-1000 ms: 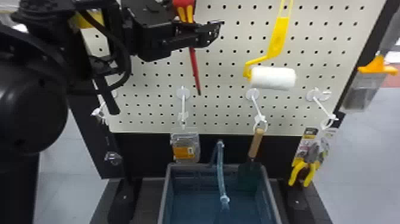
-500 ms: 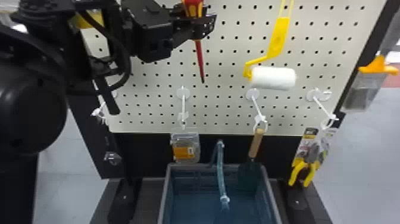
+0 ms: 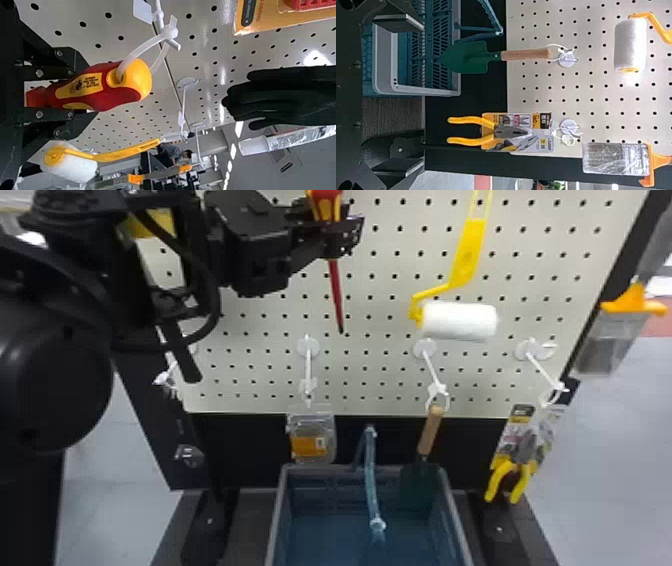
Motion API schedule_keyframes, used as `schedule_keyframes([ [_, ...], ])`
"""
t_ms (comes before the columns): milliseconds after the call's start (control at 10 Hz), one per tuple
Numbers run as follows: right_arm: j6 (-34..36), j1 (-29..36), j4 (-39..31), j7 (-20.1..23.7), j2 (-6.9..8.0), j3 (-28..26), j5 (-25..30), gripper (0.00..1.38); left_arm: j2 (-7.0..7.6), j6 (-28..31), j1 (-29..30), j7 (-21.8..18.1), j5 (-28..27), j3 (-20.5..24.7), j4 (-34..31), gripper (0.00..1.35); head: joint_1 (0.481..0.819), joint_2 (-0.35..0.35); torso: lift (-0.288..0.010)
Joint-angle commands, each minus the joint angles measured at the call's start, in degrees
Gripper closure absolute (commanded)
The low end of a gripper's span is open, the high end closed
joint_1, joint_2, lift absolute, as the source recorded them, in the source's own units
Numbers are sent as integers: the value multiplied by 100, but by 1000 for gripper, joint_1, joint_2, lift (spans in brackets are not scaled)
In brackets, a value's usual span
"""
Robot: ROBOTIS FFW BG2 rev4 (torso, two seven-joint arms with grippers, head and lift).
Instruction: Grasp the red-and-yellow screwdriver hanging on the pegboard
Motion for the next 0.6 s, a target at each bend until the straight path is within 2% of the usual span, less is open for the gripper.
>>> schedule_keyframes([
  [0, 0, 0, -8, 0, 0, 0, 0, 111, 7, 33, 12, -8, 0, 4, -13, 955, 549, 0, -100],
  [300, 0, 0, 6, 0, 9, 0, 0, 111, 7, 33, 36, -17, -53, -5, -56, 955, 549, 0, -100],
  [500, 0, 12, 6, 0, 9, 0, 0, 111, 7, 33, 49, -26, -105, -5, -84, 1130, 549, 0, -100],
])
